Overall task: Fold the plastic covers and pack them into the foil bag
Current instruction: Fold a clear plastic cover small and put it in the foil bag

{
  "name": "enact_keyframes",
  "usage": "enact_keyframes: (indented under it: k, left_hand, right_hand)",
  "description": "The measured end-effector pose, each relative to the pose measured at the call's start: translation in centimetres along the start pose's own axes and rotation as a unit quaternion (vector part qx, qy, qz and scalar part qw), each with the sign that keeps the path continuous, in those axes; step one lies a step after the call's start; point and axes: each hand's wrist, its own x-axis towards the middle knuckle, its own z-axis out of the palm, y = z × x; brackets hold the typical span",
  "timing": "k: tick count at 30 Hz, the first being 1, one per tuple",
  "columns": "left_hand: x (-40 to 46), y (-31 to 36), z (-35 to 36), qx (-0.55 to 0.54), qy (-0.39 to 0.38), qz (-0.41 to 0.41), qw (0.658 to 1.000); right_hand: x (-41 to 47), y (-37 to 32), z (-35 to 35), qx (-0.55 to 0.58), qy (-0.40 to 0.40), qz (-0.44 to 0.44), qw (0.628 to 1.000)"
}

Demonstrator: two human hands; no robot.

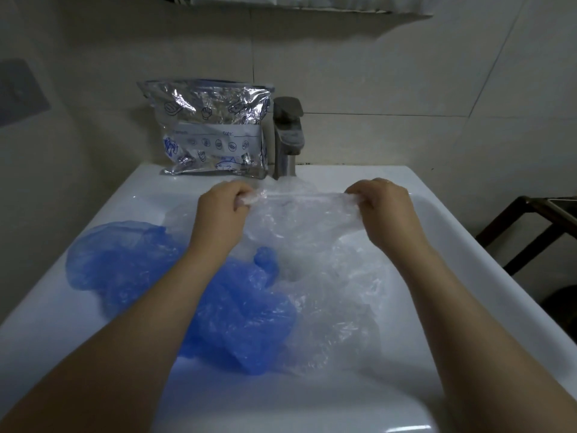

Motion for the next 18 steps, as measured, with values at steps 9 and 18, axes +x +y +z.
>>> enact_keyframes:
  k: [9, 18]
  left_hand:
    - [1.1, -0.5, -1.0, -0.652, -0.139, -0.381, 0.641]
    - [1.0, -0.3, -1.3, -0.714, -0.196, -0.297, 0.603]
  right_hand:
    - [0.5, 0.0, -0.9, 0.672, -0.131, 0.243, 0.687]
    - [0.2, 3.3, -0.5, 0.787, -0.232, 0.228, 0.524]
